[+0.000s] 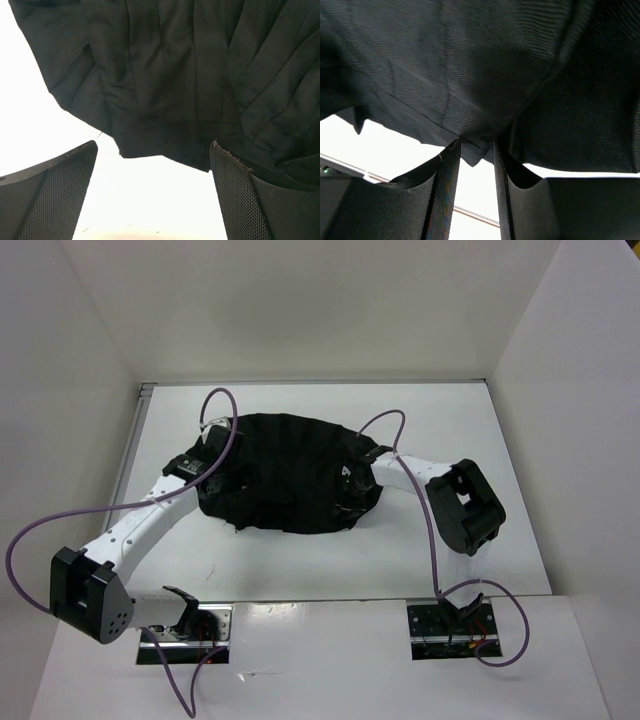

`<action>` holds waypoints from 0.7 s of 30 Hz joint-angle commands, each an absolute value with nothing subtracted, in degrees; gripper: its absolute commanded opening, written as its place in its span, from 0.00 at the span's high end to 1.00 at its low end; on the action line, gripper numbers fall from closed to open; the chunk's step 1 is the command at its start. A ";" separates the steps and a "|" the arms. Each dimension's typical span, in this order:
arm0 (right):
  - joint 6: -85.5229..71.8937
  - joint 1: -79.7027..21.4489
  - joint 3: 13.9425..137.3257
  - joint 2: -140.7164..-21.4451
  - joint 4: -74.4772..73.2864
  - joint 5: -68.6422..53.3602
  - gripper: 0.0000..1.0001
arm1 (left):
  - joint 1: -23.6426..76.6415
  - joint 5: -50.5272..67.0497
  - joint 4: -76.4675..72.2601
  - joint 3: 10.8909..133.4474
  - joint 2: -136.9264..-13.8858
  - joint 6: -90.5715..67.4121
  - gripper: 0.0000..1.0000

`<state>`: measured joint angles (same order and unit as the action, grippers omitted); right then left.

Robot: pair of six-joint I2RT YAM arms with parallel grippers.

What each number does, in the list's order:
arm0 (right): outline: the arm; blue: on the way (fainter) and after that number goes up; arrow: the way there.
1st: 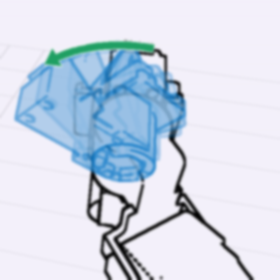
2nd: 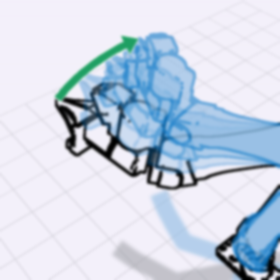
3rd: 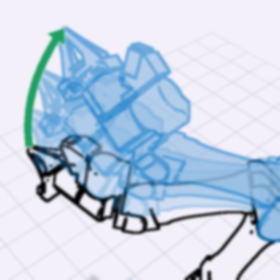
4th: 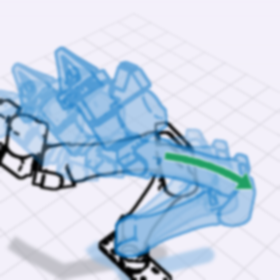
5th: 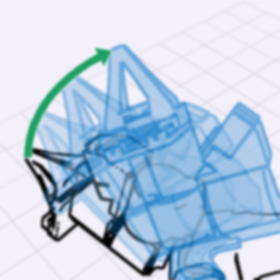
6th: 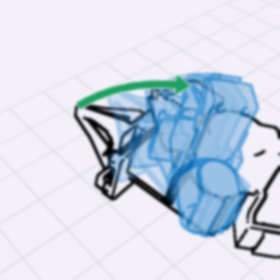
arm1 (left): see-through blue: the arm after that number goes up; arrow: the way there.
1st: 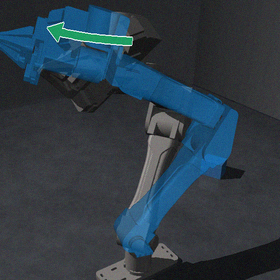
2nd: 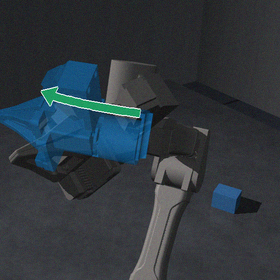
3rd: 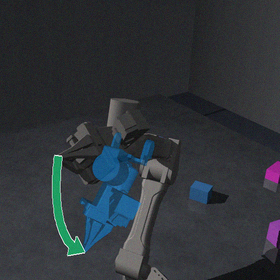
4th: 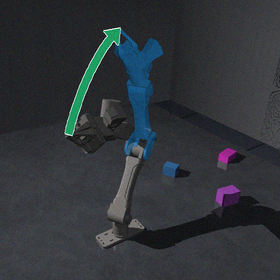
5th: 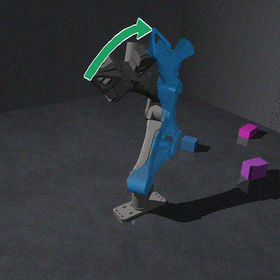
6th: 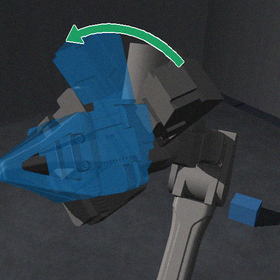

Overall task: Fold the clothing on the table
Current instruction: Flatten the skirt out

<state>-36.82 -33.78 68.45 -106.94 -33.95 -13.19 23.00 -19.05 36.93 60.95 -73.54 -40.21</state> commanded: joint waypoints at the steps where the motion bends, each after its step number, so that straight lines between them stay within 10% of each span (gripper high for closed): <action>1: -37.62 -34.45 67.32 -105.02 -33.57 -11.78 0.62 | 22.50 -17.58 36.39 60.38 -73.92 -38.50 0.01; 9: -37.62 -34.45 66.01 -104.33 -33.32 -12.30 0.62 | 21.97 -17.06 36.39 60.30 -75.15 -37.97 0.01; 15: -37.62 -34.45 68.55 -105.30 -31.20 -13.46 1.00 | 21.97 -15.21 35.16 59.77 -75.15 -37.97 0.01; 21: -37.10 -33.67 71.36 -94.59 -38.38 -6.96 1.00 | 21.45 -8.62 30.15 54.68 -74.62 -40.33 0.01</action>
